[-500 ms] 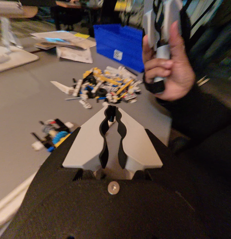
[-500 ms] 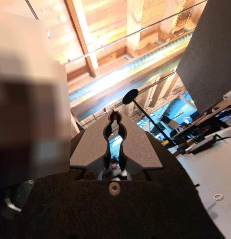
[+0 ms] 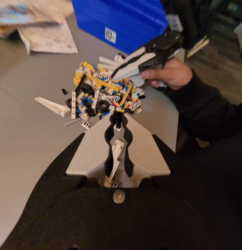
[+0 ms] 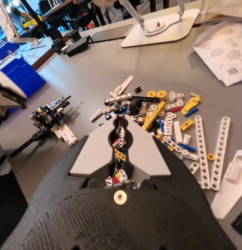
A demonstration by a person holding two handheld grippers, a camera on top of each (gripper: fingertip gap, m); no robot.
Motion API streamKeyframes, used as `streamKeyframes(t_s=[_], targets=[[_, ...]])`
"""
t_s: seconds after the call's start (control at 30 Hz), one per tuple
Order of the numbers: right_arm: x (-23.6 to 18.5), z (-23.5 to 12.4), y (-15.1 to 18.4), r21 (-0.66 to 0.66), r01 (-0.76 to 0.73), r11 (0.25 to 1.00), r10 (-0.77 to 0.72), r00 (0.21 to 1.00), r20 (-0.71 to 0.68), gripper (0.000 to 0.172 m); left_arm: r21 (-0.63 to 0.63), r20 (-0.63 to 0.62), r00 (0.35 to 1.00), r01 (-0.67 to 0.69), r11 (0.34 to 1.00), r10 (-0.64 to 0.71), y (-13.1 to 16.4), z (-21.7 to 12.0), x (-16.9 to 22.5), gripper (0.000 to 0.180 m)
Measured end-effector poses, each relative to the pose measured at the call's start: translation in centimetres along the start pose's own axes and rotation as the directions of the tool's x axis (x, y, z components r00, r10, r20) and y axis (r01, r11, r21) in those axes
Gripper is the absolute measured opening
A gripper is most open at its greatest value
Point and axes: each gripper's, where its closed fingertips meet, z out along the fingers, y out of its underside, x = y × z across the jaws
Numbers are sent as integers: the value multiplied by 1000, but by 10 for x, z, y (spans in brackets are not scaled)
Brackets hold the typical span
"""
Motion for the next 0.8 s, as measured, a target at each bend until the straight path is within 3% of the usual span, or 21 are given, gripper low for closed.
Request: streamKeyframes(t_s=[0.07,0.13,0.3,0.33,0.4,0.57,0.7,0.8], targets=[[10,-4,4,-40,-5,999,4,1000,-21,15,-135,-49,998,22,991,-28,5,22,-7,7],[17,-9,-1,-10,-2,1000,2,999,-40,17,-239,-113,991,48,970,-76,11,43,-6,8],[26,-32,-21,126,-9,992,13,999,-32,24,-362,-120,984,76,929,-128,20,77,-16,7],[27,-38,-26,156,-13,988,17,1000,-23,25,-381,-120,984,76,922,-131,22,81,-18,10],[29,-46,-31,194,-24,981,27,1000,-8,26,-392,-104,984,96,915,-148,22,84,-21,33],[34,-61,-34,243,-5,970,12,1000,-26,26,-233,-14,998,58,971,-63,-6,56,-37,39],[27,-73,-43,319,33,947,-23,999,-34,25,1,155,988,-5,1000,5,-32,-6,-54,46],[5,-72,-48,351,77,933,-83,997,2,27,158,263,964,-20,987,-22,-32,-63,-64,53]])
